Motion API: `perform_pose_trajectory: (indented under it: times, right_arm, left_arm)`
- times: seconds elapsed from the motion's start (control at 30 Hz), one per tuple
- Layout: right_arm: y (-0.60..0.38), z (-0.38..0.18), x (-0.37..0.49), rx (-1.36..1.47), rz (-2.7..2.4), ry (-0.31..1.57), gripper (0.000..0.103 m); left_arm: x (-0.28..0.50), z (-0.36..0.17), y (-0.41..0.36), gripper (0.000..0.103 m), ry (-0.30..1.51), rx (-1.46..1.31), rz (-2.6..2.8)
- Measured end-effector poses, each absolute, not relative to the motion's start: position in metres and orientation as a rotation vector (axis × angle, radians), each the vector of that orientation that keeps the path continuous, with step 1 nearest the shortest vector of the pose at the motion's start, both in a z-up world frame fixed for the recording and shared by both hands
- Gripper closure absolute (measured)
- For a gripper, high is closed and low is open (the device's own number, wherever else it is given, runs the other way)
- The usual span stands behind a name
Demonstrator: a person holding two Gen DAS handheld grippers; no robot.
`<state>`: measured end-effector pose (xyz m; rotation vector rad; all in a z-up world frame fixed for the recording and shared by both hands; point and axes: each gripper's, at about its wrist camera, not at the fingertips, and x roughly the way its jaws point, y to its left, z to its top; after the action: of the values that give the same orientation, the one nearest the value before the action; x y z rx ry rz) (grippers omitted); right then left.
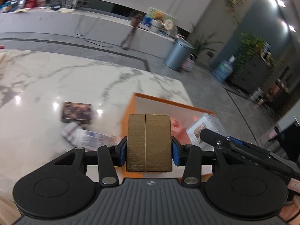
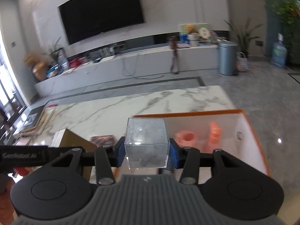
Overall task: Organize rigid objects
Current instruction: 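Carry the brown box and clear cube over the orange box with both grippers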
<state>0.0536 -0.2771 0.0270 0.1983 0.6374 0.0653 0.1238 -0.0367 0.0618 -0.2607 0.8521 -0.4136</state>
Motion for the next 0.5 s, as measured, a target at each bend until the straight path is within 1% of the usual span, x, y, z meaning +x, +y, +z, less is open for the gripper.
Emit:
perform_pose_trajectory:
  times: [0.13,0.27,0.5]
  right_arm:
    - [-0.308,0.017,0.049,0.245,0.009,0.659,0.056]
    - [-0.329,-0.003,0.054,0.271,-0.009,0.722,0.056]
    - [-0.354,-0.035,0.072,0.193,-0.016,0.841,0.056]
  left_arm:
    - [0.135,0.052,-0.07,0.052,0.889,-0.242,-0.481]
    - [0.147,0.037,-0.098,0.052,0.936,-0.214,-0.529]
    - [0.171,0.003,-0.141,0.052,1.068,-0.12,-0.556]
